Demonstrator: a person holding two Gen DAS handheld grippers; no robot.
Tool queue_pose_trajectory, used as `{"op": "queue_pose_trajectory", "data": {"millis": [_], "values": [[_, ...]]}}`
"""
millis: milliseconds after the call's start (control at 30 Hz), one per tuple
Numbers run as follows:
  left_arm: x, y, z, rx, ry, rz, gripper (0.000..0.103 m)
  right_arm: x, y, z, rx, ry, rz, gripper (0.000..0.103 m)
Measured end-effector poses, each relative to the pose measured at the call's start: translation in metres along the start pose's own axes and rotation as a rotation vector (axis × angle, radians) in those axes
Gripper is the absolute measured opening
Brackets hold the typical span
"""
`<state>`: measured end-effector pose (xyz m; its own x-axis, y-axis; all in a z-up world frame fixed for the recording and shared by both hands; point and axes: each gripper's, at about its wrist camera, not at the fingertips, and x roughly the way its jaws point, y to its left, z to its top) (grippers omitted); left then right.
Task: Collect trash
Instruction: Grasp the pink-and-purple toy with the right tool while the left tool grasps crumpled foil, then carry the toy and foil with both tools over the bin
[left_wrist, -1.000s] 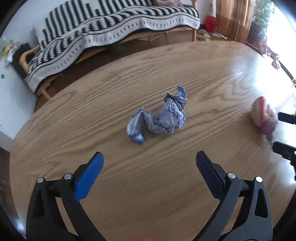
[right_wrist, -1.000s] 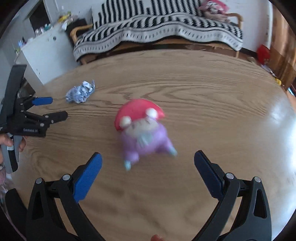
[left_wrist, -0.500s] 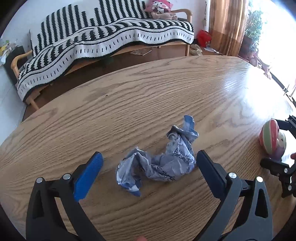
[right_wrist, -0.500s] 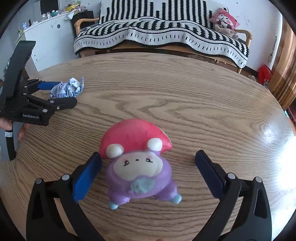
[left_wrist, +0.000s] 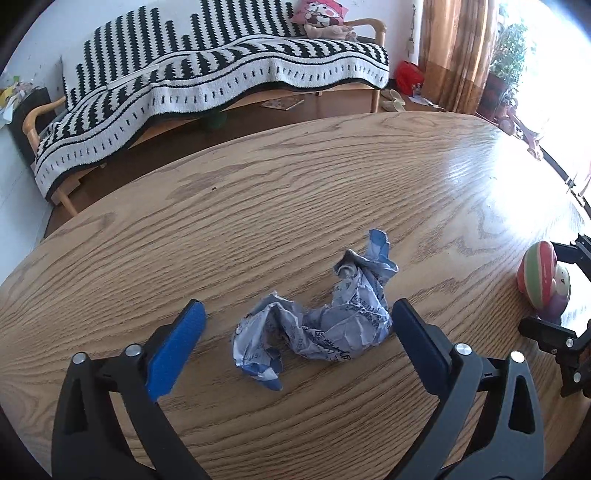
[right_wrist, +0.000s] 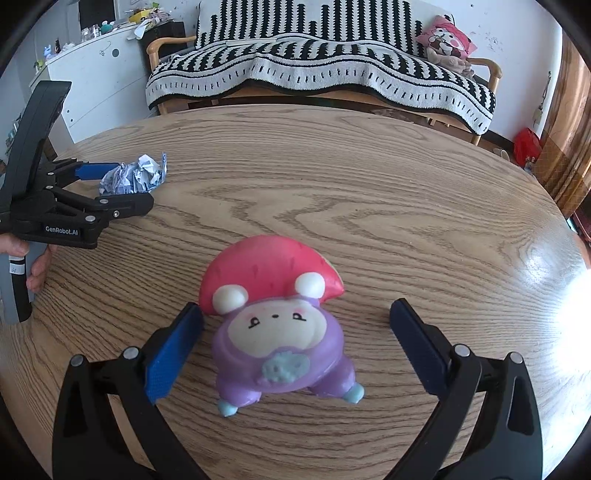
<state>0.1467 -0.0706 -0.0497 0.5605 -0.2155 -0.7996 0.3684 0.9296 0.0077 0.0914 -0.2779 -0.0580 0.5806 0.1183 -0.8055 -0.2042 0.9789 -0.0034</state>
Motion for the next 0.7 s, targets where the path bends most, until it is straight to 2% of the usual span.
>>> {"op": "queue_pose_trajectory", "data": {"millis": [33,67,100,133,167,233,300,400,500,567,700], "values": [[-0.003,0.003,0.000,-0.006,-0.019,0.005,0.065,-0.003,-0.001,-0.001,0.003,-0.007,-0.004,0.091],[-0.006,0.005,-0.001,-0.014,-0.036,0.016,0.043,-0.010,-0.002,-0.006,0.001,-0.022,-0.003,0.074],[-0.008,0.008,-0.002,-0.031,-0.044,0.019,0.037,-0.013,-0.001,-0.006,-0.002,-0.033,-0.006,0.061],[-0.010,0.010,-0.003,-0.041,-0.052,0.017,0.035,-0.015,-0.002,-0.007,0.015,-0.022,-0.016,0.051],[-0.011,0.011,-0.004,-0.053,-0.055,0.023,0.034,-0.017,-0.005,-0.009,0.038,-0.019,-0.010,0.048],[-0.021,0.011,-0.008,-0.085,-0.058,0.049,0.033,-0.029,-0.005,-0.012,0.054,-0.029,0.009,0.045],[-0.042,0.005,-0.007,-0.123,-0.093,0.018,0.033,-0.049,-0.008,-0.012,0.079,-0.083,-0.012,0.045],[-0.082,-0.026,0.001,-0.080,-0.142,-0.022,0.033,-0.089,-0.020,-0.018,0.153,-0.165,-0.028,0.044],[-0.125,-0.082,0.007,0.031,-0.190,-0.071,0.033,-0.139,-0.045,-0.042,0.244,-0.233,-0.042,0.044],[-0.151,-0.129,0.011,0.109,-0.221,-0.131,0.033,-0.177,-0.072,-0.070,0.328,-0.265,-0.064,0.045],[-0.178,-0.214,0.006,0.179,-0.228,-0.242,0.033,-0.243,-0.120,-0.132,0.468,-0.298,-0.090,0.045]]}}
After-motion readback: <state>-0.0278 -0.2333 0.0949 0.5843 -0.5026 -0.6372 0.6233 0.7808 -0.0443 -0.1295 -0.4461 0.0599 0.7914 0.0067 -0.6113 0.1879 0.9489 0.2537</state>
